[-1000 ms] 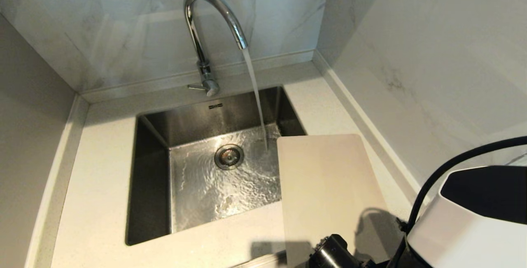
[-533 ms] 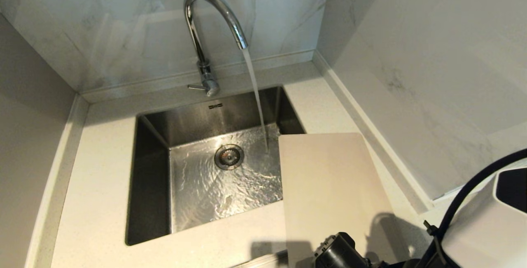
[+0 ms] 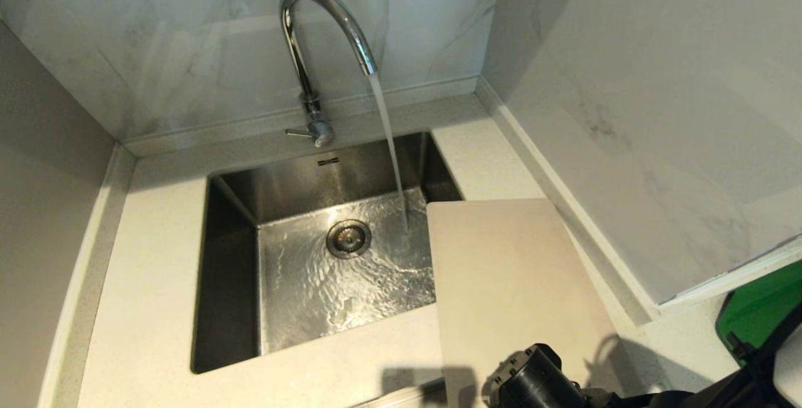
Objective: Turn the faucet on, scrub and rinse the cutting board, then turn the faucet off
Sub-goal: Pick up the cutting board
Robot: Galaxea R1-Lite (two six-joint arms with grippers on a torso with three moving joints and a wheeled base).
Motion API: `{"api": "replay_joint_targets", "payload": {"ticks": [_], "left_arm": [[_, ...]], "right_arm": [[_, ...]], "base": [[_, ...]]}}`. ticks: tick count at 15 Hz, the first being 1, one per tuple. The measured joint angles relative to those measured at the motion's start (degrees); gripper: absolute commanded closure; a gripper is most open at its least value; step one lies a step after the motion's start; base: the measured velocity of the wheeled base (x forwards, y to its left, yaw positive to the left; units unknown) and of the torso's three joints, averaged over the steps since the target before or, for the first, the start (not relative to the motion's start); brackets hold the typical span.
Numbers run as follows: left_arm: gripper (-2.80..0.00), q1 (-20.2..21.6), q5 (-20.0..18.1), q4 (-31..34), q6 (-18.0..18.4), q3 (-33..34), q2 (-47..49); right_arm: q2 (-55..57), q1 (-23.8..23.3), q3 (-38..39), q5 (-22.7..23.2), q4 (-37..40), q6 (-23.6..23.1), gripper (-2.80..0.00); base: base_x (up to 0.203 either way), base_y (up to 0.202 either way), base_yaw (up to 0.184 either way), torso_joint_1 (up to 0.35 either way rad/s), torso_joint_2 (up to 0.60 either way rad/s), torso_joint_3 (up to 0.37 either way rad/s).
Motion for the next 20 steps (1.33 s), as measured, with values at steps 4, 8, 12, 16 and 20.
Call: {"api": "replay_joint_targets", "payload": {"ticks": [4, 8, 12, 16, 20], "left_arm": [[0.00, 0.00, 0.00, -0.01, -0.01, 0.00, 0.00], [0.00, 0.00, -0.02, -0.01, -0.01, 0.00, 0.00], [0.00, 0.00, 0.00, -0.02, -0.01, 0.00, 0.00], [0.00, 0.00, 0.00, -0.02, -0.01, 0.00, 0.00], [0.00, 0.00, 0.00, -0.02, 0.00, 0.00, 0.00]], "right_arm": [[-3.41, -0.61, -0.02, -2.06, -0.02, -5.49, 0.00], [-7.54, -2.62, -0.05, -2.49, -0.05, -12.33, 0.00], [-12.13, -3.54, -0.13, -3.45, -0.07, -18.75, 0.00], [-17.01, -4.36, -0.16, -6.24, -0.16, -26.61, 0.00], [-21.40, -4.49, -0.16, -8.39, -0.61, -33.07, 0.00]], "base": [[0.000, 0.000, 0.000, 0.000, 0.00, 0.000], [0.000, 0.000, 0.000, 0.000, 0.00, 0.000], [0.000, 0.000, 0.000, 0.000, 0.00, 0.000], [0.000, 0.000, 0.000, 0.000, 0.00, 0.000], [0.000, 0.000, 0.000, 0.000, 0.00, 0.000]]}}
